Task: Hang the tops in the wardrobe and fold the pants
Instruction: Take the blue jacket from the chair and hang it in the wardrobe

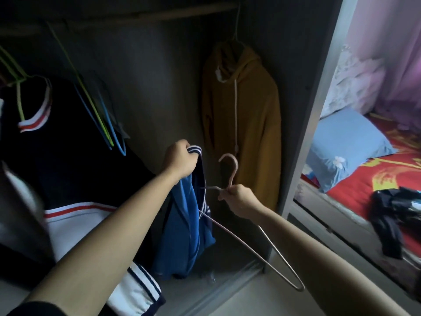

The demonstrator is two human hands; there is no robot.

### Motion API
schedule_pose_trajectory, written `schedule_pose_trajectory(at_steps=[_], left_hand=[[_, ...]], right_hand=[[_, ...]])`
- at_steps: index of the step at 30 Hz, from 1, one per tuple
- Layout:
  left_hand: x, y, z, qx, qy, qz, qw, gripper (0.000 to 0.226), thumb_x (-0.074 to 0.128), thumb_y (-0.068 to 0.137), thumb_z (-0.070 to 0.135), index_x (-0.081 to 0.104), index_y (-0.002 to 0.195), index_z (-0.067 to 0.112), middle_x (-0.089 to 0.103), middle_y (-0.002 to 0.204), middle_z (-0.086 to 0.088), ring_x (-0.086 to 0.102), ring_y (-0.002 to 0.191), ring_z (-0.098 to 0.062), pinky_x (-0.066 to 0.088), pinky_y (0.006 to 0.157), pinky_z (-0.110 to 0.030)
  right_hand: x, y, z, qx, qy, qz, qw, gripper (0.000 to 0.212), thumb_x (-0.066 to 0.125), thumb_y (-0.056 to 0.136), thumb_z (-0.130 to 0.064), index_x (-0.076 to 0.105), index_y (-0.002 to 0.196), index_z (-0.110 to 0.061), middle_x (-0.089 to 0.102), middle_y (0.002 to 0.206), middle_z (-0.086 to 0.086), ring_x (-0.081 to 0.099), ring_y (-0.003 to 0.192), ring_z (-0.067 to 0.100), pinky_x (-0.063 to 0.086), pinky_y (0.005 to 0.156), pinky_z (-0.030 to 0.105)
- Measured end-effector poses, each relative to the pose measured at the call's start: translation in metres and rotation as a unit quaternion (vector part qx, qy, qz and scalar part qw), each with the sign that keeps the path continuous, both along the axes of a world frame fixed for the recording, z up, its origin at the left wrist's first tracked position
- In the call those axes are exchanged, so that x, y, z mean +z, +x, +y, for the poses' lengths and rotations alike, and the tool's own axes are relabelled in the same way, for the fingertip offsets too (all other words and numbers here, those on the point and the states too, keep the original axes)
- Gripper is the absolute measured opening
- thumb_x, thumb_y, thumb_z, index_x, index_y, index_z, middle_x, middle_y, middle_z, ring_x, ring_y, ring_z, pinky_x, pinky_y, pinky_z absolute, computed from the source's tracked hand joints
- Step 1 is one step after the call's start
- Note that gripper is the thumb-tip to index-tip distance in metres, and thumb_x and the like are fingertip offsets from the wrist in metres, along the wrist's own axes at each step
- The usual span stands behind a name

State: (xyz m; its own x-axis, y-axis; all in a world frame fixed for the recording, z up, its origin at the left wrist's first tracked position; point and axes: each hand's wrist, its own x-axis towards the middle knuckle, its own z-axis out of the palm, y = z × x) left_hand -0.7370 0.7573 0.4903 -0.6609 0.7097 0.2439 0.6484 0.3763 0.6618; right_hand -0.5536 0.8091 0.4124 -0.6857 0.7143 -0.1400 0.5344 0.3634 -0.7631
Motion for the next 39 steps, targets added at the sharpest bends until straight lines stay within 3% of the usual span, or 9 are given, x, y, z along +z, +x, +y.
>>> schedule_pose_trajectory(at_steps=[5,9,15,20,24,26,28,32,39], left_hand=[[0.028,-0.011,-0.025,0.005,0.065,-0.032,0.997,0.011,0.061,0.075,0.012,0.053,0.073,0.020,0.056,0.067,0.006,0.051,0.059,-0.010,0.041,0.053,-0.024],[0.035,-0.014,-0.044,0.002,0.085,-0.040,0.996,0.016,0.070,0.075,0.012,0.063,0.087,0.021,0.067,0.078,0.004,0.061,0.070,-0.013,0.049,0.065,-0.024],[0.046,0.000,-0.056,-0.075,0.085,-0.102,0.988,0.025,0.063,0.073,0.002,0.066,0.086,0.023,0.072,0.075,-0.002,0.059,0.061,-0.006,0.045,0.059,-0.017],[0.033,-0.005,-0.069,-0.139,-0.020,-0.176,0.974,0.045,0.067,0.082,0.003,0.061,0.123,0.020,0.072,0.091,-0.007,0.065,0.073,-0.009,0.050,0.066,-0.018],[0.024,-0.001,-0.069,-0.178,-0.118,-0.042,0.976,0.079,0.056,0.078,0.073,0.043,0.144,0.031,0.069,0.103,0.000,0.067,0.088,0.001,0.046,0.070,-0.010],[0.022,-0.003,-0.060,-0.131,-0.187,0.117,0.967,0.094,0.028,0.069,0.093,0.016,0.150,0.047,0.051,0.137,-0.015,0.053,0.124,-0.026,0.044,0.098,-0.033],[0.022,-0.002,-0.052,-0.107,-0.200,0.275,0.934,0.084,0.022,0.075,0.088,0.007,0.150,0.051,0.031,0.144,-0.020,0.029,0.137,-0.040,0.028,0.111,-0.052],[0.031,-0.001,-0.032,-0.093,0.005,0.424,0.901,0.027,0.062,0.089,0.022,0.063,0.116,0.022,0.047,0.131,-0.017,0.033,0.136,-0.036,0.010,0.113,-0.060],[0.031,0.015,-0.018,-0.144,0.006,0.345,0.927,0.030,0.049,0.092,0.003,0.062,0.112,0.022,0.057,0.096,-0.005,0.057,0.092,-0.029,0.034,0.087,-0.042]], right_hand=[[-0.001,-0.025,-0.010,-0.042,0.035,0.101,0.993,0.043,0.049,0.097,-0.046,0.072,0.090,-0.010,0.070,0.077,0.005,0.062,0.064,0.017,0.052,0.062,0.042],[0.013,-0.040,-0.019,-0.062,0.064,0.297,0.951,0.041,0.046,0.093,-0.057,0.069,0.079,-0.027,0.068,0.066,-0.008,0.059,0.055,0.005,0.043,0.048,0.025],[-0.010,-0.060,-0.018,-0.032,0.022,0.042,0.998,0.036,0.048,0.098,-0.034,0.067,0.080,-0.010,0.069,0.084,0.011,0.064,0.078,0.029,0.046,0.066,0.035],[0.010,-0.045,-0.002,-0.131,0.042,0.221,0.965,0.044,0.052,0.099,-0.034,0.067,0.077,0.000,0.067,0.068,0.013,0.053,0.060,0.015,0.044,0.060,0.040],[0.033,-0.028,0.011,-0.112,0.052,0.285,0.950,0.032,0.056,0.094,-0.035,0.076,0.073,-0.020,0.075,0.078,0.003,0.066,0.073,0.015,0.047,0.072,0.033],[0.046,-0.021,0.013,-0.094,0.055,0.313,0.944,0.030,0.055,0.088,-0.038,0.075,0.069,-0.027,0.076,0.080,-0.001,0.068,0.078,0.017,0.050,0.074,0.035],[0.059,-0.015,0.015,-0.086,0.060,0.334,0.937,0.029,0.056,0.084,-0.038,0.074,0.065,-0.026,0.075,0.077,0.001,0.069,0.076,0.022,0.052,0.070,0.041],[0.073,0.001,0.015,-0.093,0.087,0.349,0.928,0.031,0.054,0.077,-0.046,0.068,0.051,-0.037,0.070,0.063,0.001,0.063,0.060,0.020,0.049,0.055,0.042],[0.057,0.018,0.023,-0.164,0.373,0.181,0.895,0.025,0.049,0.092,-0.055,0.057,0.090,-0.031,0.060,0.083,-0.012,0.055,0.069,0.008,0.047,0.062,0.030]])
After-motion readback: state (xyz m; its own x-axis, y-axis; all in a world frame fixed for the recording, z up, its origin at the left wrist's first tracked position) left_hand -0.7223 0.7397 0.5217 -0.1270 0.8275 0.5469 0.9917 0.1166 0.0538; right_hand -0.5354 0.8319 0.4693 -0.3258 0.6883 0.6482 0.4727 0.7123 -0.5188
